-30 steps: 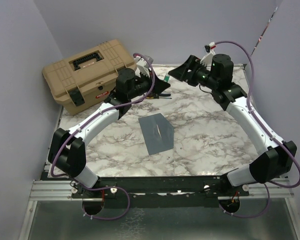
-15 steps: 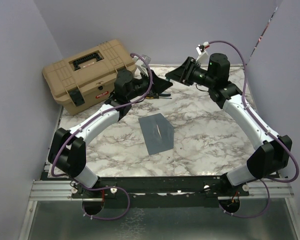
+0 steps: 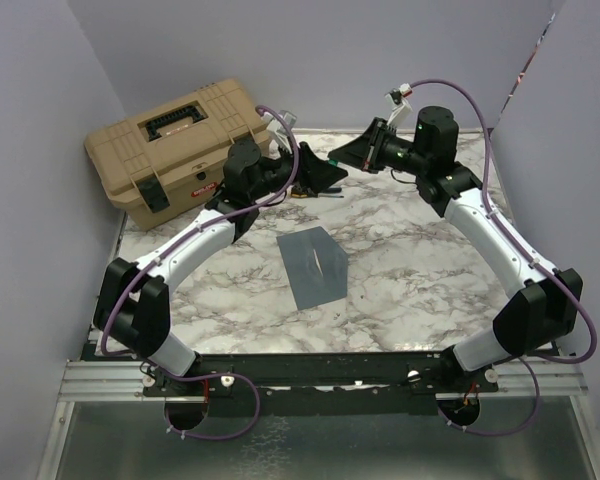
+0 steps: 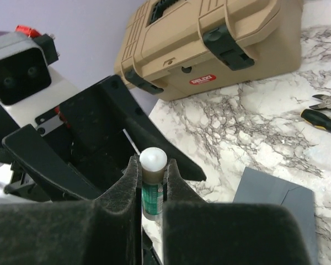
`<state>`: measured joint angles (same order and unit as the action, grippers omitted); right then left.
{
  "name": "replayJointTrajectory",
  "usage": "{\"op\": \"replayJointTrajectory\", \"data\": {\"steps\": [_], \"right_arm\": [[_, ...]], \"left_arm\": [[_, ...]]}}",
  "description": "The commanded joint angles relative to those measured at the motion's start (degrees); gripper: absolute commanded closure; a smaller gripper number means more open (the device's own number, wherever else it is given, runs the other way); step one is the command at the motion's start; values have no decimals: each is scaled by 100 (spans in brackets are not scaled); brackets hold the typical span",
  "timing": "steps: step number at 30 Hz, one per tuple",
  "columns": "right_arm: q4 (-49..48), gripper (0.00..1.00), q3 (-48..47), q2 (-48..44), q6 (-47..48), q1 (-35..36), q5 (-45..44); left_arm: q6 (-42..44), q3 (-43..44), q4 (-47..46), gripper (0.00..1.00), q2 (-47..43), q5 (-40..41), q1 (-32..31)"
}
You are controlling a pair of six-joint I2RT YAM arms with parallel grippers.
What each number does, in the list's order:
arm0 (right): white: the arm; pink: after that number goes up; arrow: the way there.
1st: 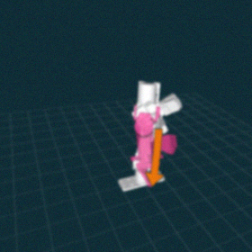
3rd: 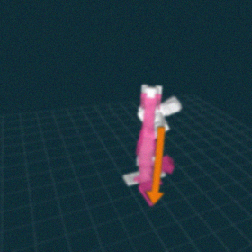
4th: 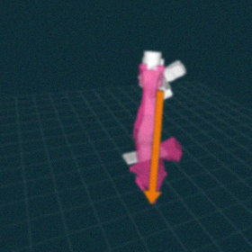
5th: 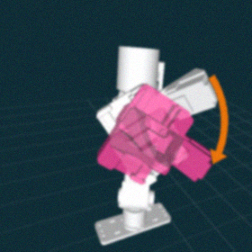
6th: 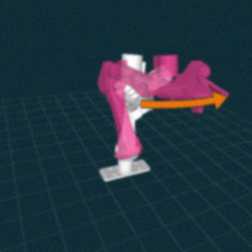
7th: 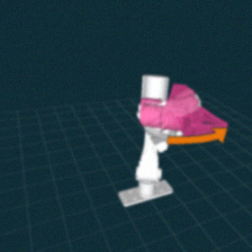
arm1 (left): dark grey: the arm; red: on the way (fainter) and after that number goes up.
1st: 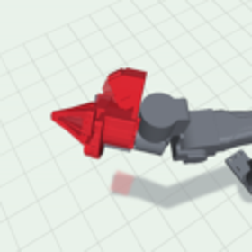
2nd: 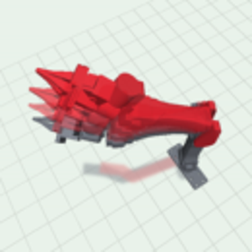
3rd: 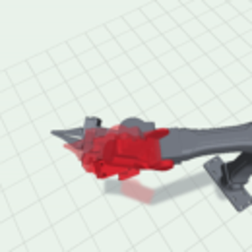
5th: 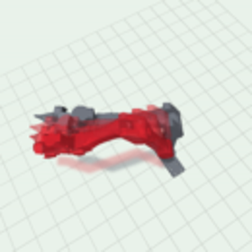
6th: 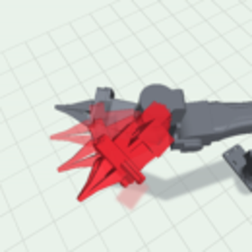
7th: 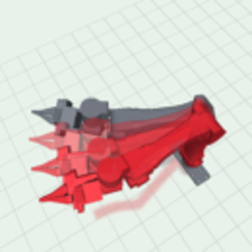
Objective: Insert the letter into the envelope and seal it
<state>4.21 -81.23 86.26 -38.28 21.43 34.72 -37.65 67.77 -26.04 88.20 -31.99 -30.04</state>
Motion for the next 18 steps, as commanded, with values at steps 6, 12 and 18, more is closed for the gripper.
{"op": "replayJointTrajectory", "data": {"steps": [6, 12, 18], "right_arm": [[696, 100, -641, 232, 737, 23, 1263], [845, 100, -661, 277, 1021, 35, 1662], [877, 100, -717, 347, 1000, 36, 1784]], "left_arm": [[-83, -119, -19, 37, -311, -1163, 287], [-90, -95, 117, 51, -237, -1204, 307], [-202, -75, 109, 93, -134, -1397, 306]]}}
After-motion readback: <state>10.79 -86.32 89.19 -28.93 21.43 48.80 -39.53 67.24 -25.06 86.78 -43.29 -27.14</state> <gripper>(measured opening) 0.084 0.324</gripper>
